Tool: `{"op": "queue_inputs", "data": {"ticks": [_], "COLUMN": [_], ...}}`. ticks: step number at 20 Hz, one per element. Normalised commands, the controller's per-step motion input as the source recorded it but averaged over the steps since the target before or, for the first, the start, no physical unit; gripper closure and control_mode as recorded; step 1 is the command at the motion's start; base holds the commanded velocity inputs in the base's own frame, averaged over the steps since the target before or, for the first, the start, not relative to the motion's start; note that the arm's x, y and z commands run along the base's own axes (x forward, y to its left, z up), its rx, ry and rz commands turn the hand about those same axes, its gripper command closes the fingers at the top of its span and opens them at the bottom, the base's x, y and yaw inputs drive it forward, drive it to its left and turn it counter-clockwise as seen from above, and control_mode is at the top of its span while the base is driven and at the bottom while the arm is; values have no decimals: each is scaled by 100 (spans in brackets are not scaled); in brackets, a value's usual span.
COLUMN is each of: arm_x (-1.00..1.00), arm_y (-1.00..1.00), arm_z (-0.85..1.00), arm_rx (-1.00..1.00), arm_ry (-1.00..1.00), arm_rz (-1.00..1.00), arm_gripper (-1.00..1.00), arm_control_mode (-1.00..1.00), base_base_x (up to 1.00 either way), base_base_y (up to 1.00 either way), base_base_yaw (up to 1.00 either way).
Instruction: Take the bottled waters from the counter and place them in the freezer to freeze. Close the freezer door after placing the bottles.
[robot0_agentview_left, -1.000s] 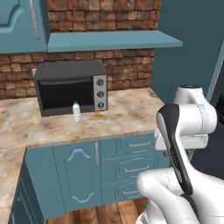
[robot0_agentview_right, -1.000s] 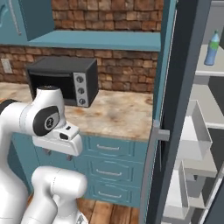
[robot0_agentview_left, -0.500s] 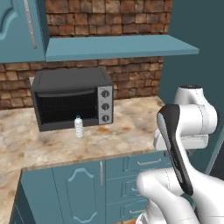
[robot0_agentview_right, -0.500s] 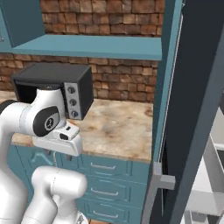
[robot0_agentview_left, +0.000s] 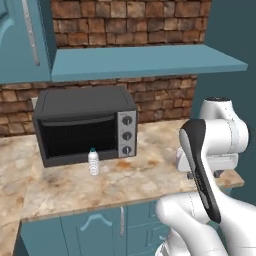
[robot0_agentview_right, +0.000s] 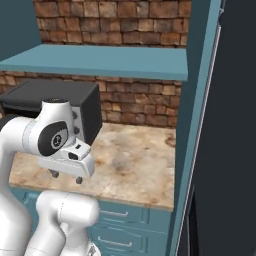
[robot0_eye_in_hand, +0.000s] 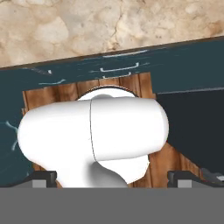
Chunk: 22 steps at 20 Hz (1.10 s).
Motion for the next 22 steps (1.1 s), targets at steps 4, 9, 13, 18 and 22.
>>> {"op": "queue_inputs", "data": {"ticks": [4,9,13,18,22], "arm_x": [0,0,0,7,4], "arm_y": [0,0,21,84,100], "arm_z": [0,0,0,0,0], "arm_rx": [0,0,-1,-5,-6], "arm_ry": [0,0,-16,-64,-54], "arm_rz": [0,0,0,-16,-28], "arm_gripper": [-100,-100,-100,-100,-100], "arm_control_mode": [100,100,-100,-100,-100], "base_base_x": [55,38,0,0,0], "base_base_y": [28,27,19,0,0], "base_base_yaw": [0,0,0,0,0]}}
